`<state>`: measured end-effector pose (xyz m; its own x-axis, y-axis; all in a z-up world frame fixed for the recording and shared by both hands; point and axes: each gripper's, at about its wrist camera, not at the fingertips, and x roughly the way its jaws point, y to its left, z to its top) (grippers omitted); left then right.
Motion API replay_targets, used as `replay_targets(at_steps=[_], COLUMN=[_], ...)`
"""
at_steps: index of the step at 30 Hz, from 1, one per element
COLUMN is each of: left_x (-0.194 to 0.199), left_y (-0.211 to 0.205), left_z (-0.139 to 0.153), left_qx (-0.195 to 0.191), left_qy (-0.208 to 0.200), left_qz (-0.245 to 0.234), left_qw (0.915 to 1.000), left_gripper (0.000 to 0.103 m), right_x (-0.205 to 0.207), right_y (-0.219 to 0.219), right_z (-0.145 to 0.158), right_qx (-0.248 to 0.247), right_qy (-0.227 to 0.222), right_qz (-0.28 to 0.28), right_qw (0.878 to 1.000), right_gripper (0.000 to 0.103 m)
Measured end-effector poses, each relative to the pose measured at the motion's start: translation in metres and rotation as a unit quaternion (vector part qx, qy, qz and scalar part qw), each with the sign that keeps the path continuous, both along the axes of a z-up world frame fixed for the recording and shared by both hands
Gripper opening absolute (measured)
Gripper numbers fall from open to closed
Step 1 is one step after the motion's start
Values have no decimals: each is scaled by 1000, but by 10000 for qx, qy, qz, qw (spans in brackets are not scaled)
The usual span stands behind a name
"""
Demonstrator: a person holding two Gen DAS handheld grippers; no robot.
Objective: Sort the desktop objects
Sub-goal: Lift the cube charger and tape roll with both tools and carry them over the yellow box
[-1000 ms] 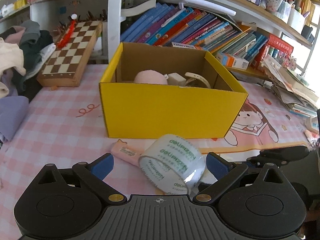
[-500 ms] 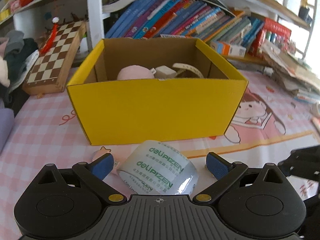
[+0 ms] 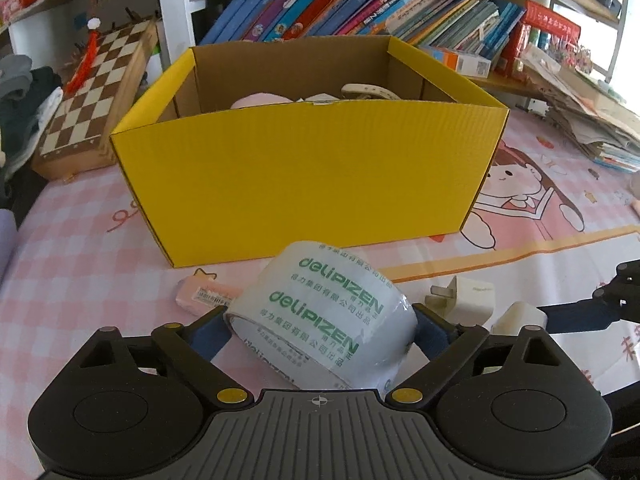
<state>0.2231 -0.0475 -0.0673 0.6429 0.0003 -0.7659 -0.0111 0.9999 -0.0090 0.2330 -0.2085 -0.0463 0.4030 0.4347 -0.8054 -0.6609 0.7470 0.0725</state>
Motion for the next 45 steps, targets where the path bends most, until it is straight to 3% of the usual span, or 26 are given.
replay_targets(at_steps=[45], left_x=[-87], left_y=[47], left_z=[58], left_qx=[-287], left_qy=[-646], left_qz=[-247], left_qw=[9972], left_gripper=[94], right_x=[-63], right_y=[31], right_z=[24], right_qx=[178], right_qy=[-151], right_qz=[-450], right_qw=[9987], right_gripper=[50])
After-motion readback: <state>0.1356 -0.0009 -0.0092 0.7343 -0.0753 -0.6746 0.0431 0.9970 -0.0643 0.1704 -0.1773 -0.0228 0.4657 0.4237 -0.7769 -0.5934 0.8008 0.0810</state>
